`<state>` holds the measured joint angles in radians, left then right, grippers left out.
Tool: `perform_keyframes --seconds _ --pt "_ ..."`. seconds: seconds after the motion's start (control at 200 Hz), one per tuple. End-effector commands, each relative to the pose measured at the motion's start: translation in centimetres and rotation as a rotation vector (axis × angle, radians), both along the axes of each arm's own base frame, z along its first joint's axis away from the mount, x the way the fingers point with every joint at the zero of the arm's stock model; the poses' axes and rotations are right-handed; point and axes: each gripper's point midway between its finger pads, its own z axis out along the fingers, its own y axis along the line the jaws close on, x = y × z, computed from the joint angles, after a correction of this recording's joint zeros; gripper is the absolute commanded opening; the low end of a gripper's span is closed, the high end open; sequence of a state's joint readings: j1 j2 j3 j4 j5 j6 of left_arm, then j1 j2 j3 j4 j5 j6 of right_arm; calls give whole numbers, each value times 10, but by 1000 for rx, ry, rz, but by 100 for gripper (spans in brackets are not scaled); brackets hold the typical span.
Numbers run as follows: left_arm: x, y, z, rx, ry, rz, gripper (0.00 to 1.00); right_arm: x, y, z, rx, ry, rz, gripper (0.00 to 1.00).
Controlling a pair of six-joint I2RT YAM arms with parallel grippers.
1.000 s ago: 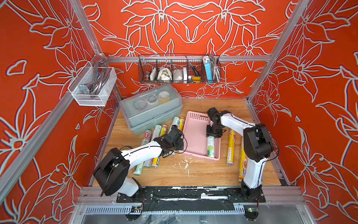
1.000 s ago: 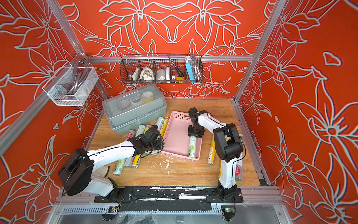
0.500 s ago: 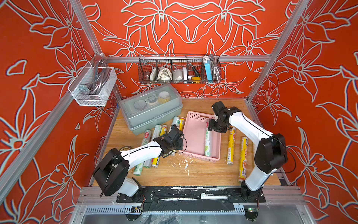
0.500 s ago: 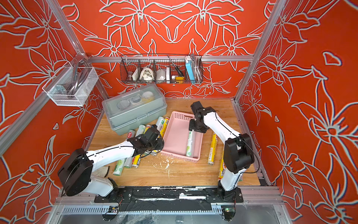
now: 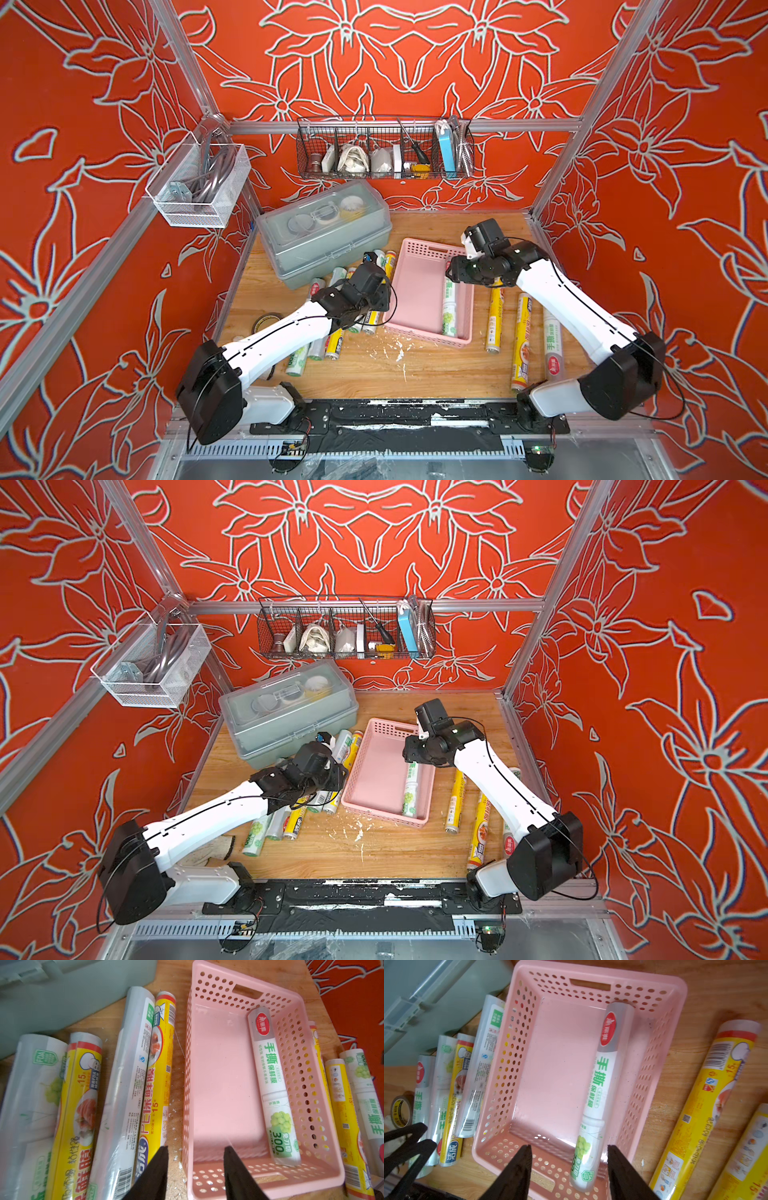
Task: Put the plastic wrap into the basket
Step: Pick up the plastic wrap from the center of the board.
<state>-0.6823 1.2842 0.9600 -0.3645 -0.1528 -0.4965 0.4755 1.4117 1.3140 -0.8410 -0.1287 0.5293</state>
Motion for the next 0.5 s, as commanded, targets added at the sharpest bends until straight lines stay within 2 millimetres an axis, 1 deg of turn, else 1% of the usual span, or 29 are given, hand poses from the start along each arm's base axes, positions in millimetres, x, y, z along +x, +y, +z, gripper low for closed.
perform_keyframes --seconds 0.0,0.115,0.275,0.37,0.495 --pt "-5 25 2 81 16 9 46 -3 11 -2 40 -32 64 58" --pt "-3 42 0 94 35 35 47 -6 18 -11 64 -34 103 58" --pt "5 56 -16 119 64 51 47 -8 23 -23 77 -36 148 59" --pt "14 58 -30 116 87 49 47 -10 24 -30 74 -31 169 59" --pt "23 51 -45 124 113 12 47 -13 23 -37 62 -31 188 59"
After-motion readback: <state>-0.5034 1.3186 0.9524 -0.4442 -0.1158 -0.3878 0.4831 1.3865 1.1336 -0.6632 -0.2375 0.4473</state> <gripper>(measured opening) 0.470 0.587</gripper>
